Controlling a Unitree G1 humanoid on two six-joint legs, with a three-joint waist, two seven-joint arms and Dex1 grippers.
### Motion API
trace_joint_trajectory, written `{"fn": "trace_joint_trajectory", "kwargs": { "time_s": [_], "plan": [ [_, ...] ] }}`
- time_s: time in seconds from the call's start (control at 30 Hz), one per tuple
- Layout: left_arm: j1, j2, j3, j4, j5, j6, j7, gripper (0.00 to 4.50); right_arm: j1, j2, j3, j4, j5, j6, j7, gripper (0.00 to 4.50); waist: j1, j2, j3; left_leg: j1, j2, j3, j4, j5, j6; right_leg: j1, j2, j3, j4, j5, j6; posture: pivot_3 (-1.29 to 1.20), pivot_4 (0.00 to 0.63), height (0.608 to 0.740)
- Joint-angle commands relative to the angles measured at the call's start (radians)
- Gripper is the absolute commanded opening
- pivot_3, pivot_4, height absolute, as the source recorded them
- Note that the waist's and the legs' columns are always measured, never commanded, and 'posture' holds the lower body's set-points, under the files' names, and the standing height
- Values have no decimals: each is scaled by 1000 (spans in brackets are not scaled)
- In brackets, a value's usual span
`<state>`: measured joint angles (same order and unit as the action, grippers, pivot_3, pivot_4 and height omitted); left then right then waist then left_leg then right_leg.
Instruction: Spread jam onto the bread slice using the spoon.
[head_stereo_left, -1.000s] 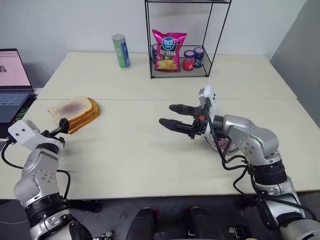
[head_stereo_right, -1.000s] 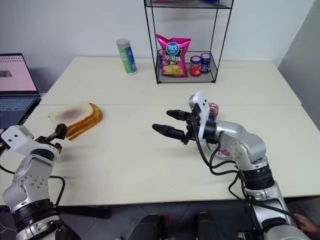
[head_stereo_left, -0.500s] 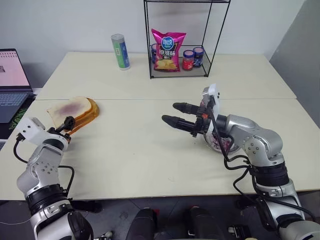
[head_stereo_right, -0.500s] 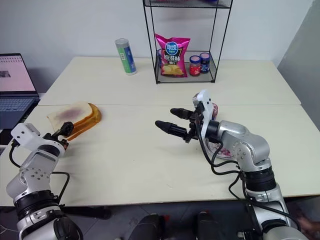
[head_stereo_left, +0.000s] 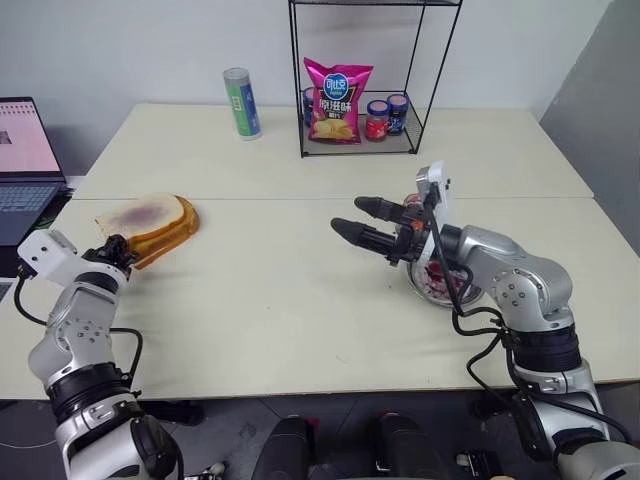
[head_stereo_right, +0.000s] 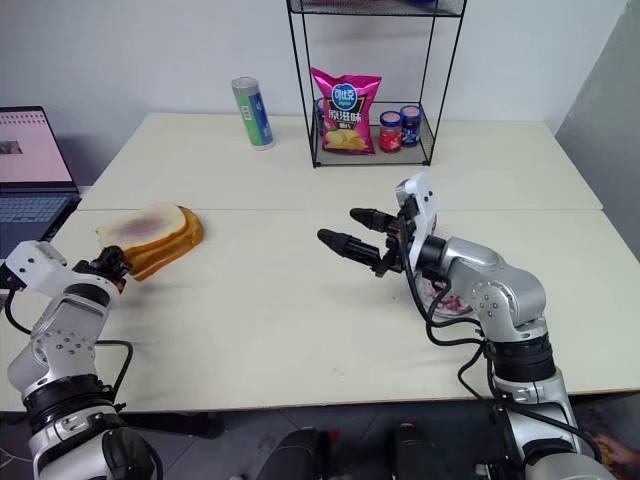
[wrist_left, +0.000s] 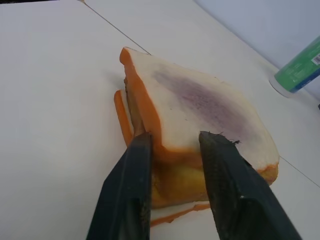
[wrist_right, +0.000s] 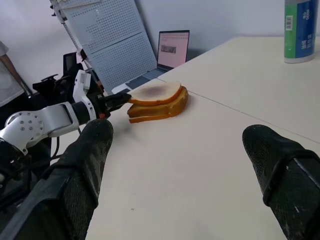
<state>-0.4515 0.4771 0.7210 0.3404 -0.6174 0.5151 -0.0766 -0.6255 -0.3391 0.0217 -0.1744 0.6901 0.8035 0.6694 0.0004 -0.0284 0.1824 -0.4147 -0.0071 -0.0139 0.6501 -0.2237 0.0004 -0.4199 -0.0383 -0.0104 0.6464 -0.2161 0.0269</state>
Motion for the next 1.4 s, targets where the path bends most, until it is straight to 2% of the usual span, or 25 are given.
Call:
{"fn": "trace_joint_trajectory", "kwargs": {
  "time_s": [0.03, 0.1, 0.27, 0.4, 0.53, 0.7, 1.0, 1.1, 1.23, 1.4],
  "plan": [
    [-30, 28, 17, -6, -12, -28, 2, 417, -7, 3, -24, -35, 20, -4, -2, 4500, 0, 0, 0, 0, 0, 0, 0, 0, 0, 0, 0, 0, 0, 0, 0, 0, 150, 740],
    [-30, 30, 17, -7, -12, -29, 2, 45, -7, 4, -25, -35, 20, -4, -3, 4500, 0, 0, 0, 0, 0, 0, 0, 0, 0, 0, 0, 0, 0, 0, 0, 0, 150, 740],
    [-26, 40, 10, -25, -7, -30, -5, 15, -10, 2, -25, -29, 18, -6, -1, 4500, 0, 0, 0, 0, 0, 0, 0, 0, 0, 0, 0, 0, 0, 0, 0, 0, 150, 740],
    [-31, 53, -38, -128, -50, 25, -78, 15, -16, -8, -32, -27, 21, -1, 5, 4500, 1, 0, 0, 0, 0, 0, 0, 0, 0, 0, 0, 0, 0, 0, 0, 0, 150, 740],
    [-17, 74, -130, -281, -110, 143, -167, 15, -20, -26, -47, -33, 33, 10, 12, 4500, 3, 0, 0, -1, 0, -1, 0, 0, 0, 0, -1, 0, -1, 0, 0, 0, 150, 740],
    [43, 130, -368, -592, -204, 324, -337, 15, 2, -113, -109, -76, 91, 71, 39, 4500, 1, 0, 0, -1, -1, 0, -1, 0, -1, 0, -1, 1, -1, 0, 0, 0, 150, 740],
    [51, 46, -508, -746, -401, 466, -406, 15, 83, -258, -209, -205, 218, 193, 26, 4500, -5, 0, 0, -1, 1, -1, -3, 0, -1, -1, 1, 1, -1, -3, -4, 0, 150, 740],
    [79, 53, -533, -696, -357, 449, -425, 15, 103, -263, -223, -221, 233, 201, -4, 4500, -6, 0, 0, 0, 2, -1, -3, 0, 0, -1, 4, 1, 0, -3, -4, 0, 150, 740],
    [155, 134, -656, -615, -171, 353, -520, 15, 123, -249, -226, -245, 244, 202, -40, 4500, -6, 0, 0, 1, 2, 0, -3, 0, 0, -1, 9, 1, 0, -5, -2, 0, 150, 740],
    [144, 167, -735, -504, 5, 238, -552, 15, 140, -253, -233, -267, 265, 204, -74, 4500, 4, 0, 1, -1, 2, -1, -3, 0, 0, -1, 8, 1, -1, -7, -2, 0, 150, 740]
  ]
}}
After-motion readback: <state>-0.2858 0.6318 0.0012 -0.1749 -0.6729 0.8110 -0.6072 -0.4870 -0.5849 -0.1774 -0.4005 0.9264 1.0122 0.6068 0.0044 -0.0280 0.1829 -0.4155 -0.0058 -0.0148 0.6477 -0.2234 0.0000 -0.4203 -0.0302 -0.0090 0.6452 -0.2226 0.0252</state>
